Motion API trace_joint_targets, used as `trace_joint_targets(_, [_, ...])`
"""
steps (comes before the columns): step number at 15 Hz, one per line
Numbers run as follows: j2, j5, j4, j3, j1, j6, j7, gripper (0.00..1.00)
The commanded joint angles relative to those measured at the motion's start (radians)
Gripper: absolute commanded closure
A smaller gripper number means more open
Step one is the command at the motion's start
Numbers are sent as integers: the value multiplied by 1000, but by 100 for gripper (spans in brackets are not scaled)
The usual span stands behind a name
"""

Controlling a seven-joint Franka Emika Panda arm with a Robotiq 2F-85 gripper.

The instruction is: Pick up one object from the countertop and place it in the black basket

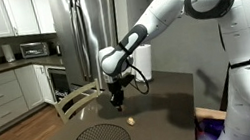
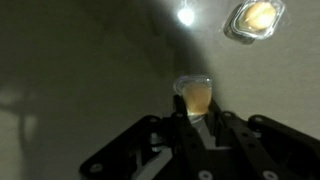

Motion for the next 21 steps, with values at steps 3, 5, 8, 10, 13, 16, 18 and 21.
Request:
trace_joint_targets(3, [-105,-72,-10,27,36,-125,83,94])
trace_joint_targets(5, [-146,-95,-14,42,53,-163,89,94])
trace_joint_targets(8, [-203,-129,-20,72,81,-222,85,94])
trace_joint_targets(10, [-239,-150,-15,93,99,-271,75,94])
trace_joint_targets(13, [-274,-179,2,124,122,-336,40,94])
trace_joint_targets(16, [-294,-190,9,152,141,-351,-8,94])
trace_joint_targets(18, [-298,-185,11,167,150,-336,-49,94])
trace_joint_targets(21, [-293,-174,13,186,162,-318,-118,94])
